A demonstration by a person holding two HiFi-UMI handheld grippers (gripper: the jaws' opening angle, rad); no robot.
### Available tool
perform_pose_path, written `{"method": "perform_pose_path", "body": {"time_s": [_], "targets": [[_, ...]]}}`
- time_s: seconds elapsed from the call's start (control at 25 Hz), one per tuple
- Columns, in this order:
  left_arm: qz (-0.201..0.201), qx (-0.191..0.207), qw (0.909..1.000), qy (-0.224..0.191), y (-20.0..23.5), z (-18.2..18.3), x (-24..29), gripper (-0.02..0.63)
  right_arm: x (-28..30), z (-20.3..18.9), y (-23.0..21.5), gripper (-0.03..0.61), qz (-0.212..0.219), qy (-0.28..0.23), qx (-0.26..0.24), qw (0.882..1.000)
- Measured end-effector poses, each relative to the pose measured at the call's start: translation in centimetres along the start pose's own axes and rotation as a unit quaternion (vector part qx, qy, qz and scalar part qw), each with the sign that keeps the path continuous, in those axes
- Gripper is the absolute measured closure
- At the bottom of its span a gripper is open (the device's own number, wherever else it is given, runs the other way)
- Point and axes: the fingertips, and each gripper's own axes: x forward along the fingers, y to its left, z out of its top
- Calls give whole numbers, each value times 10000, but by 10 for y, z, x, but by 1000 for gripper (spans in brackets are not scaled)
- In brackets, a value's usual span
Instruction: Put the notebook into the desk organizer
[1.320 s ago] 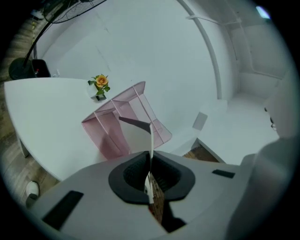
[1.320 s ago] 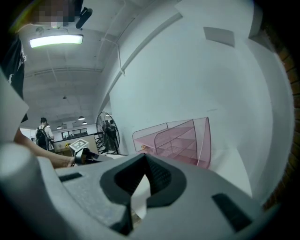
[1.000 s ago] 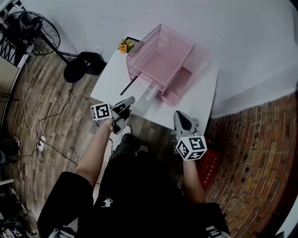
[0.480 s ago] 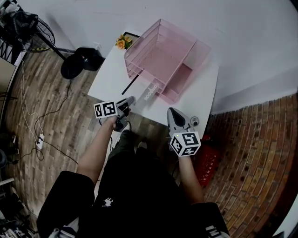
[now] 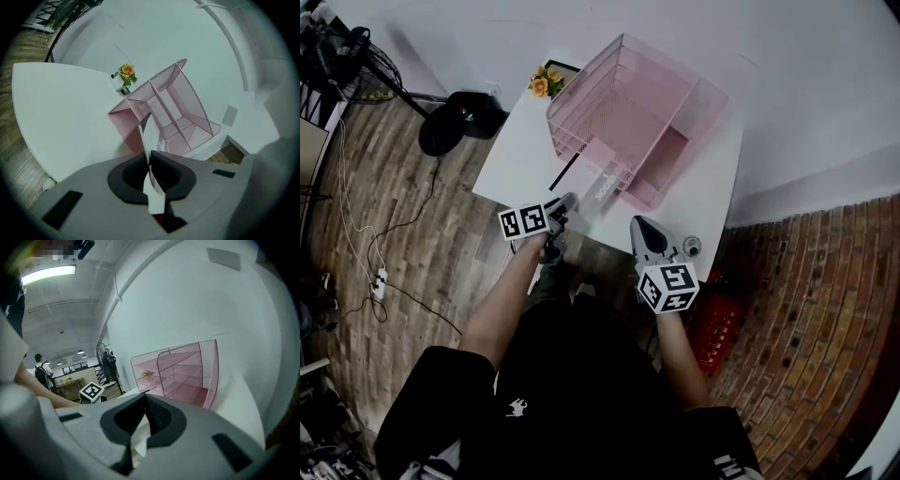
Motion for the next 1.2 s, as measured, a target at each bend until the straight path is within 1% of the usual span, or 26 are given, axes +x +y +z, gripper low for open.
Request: {"method": "perform_pose_path", "body": {"time_s": [0.16, 0.48, 0.56, 0.68, 0.76, 0.84, 0.88, 0.92, 0.96, 1.08, 1.16, 1.2], "targets": [[76, -23, 9999, -71, 2, 2, 9, 591, 4, 2, -7, 577, -51, -1, 26, 10000], [49, -83, 9998, -169, -1, 13, 26, 581, 13, 5, -15, 577, -117, 46, 57, 9999], [48, 4, 9999, -144, -1, 16, 29, 574, 15, 7, -16, 577, -132, 40, 55, 9999], [121, 250, 9996, -79, 0, 18, 34, 551, 17, 8, -19, 577, -143, 43, 57, 9999], [181, 396, 9990, -56, 1, 19, 34, 516, 18, 8, -19, 577, -134, 54, 57, 9999], [197, 508, 9985, -29, 1, 20, 34, 419, 19, 8, -18, 577, -110, 57, 49, 9999], [198, 564, 9982, -19, 1, 19, 32, 382, 19, 7, -17, 577, -94, 58, 42, 9999], [199, 621, 9979, -10, 0, 18, 30, 363, 19, 7, -16, 577, -76, 60, 33, 9999], [207, 674, 9975, 2, 0, 17, 28, 358, 19, 7, -14, 577, -56, 63, 20, 10000], [342, 877, 9955, 48, 3, 12, 18, 299, 17, 7, -6, 577, 12, 77, -24, 10000], [494, 1207, 9914, 93, 4, 7, 10, 296, 12, 6, -2, 577, 47, 74, -46, 10000], [593, 1480, 9871, 127, 3, 4, 6, 296, 10, 6, -1, 577, 58, 66, -55, 9999]]}}
